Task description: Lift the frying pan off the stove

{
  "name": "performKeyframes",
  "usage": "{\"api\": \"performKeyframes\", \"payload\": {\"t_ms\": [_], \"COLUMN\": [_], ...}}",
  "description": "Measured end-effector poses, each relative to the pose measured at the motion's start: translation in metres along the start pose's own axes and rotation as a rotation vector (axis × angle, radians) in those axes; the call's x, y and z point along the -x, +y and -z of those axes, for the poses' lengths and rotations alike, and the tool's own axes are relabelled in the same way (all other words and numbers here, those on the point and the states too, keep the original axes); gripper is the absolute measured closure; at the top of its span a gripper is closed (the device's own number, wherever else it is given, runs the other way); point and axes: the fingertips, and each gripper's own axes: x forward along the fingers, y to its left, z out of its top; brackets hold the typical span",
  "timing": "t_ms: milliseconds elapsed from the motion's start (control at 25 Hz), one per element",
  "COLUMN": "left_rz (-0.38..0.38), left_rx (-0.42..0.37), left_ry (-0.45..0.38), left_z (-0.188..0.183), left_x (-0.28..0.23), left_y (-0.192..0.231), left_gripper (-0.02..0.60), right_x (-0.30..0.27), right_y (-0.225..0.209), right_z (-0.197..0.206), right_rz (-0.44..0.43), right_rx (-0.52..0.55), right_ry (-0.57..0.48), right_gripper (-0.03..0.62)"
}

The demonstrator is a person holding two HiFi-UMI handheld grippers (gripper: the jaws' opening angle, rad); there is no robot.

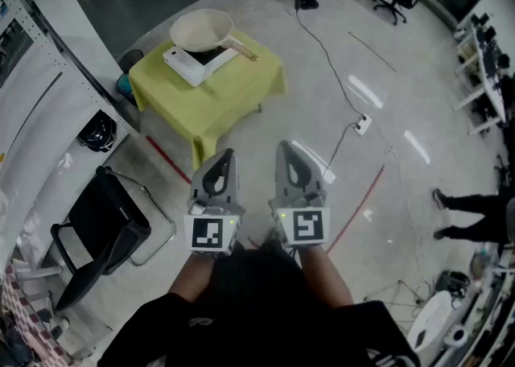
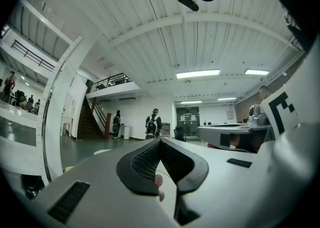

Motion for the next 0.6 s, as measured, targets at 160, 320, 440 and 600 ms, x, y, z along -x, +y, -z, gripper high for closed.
{"api": "performKeyframes", "payload": {"t_ms": [160,320,440,600], "left_rz": [0.002,0.012,0.024,0.01], "left_rx": [0.016,0.026,0.041,0.071], "left_ry": [-0.007,-0.005,0.018,0.048], "left_z": [0.0,0.001,0.008,0.025], "left_x": [0.012,0.026,0.042,0.056], "left_y": [0.01,0.023,0.032,0.053], "left_gripper": [0.538,0.538,0.538,0.538], "right_x": [0.003,0.008,0.01,0.006], "right_y": [0.017,0.037,0.056,0.08], "right_z": [-0.002,0.001,0.004,0.01], "right_rz": [0.008,0.011,-0.009,-0.042], "right_rx": [-0.014,-0.014,-0.018,0.009], "right_ry": [0.001,0.013,0.032,0.057], "right_gripper": [0.58,0.58,0.58,0.579]}}
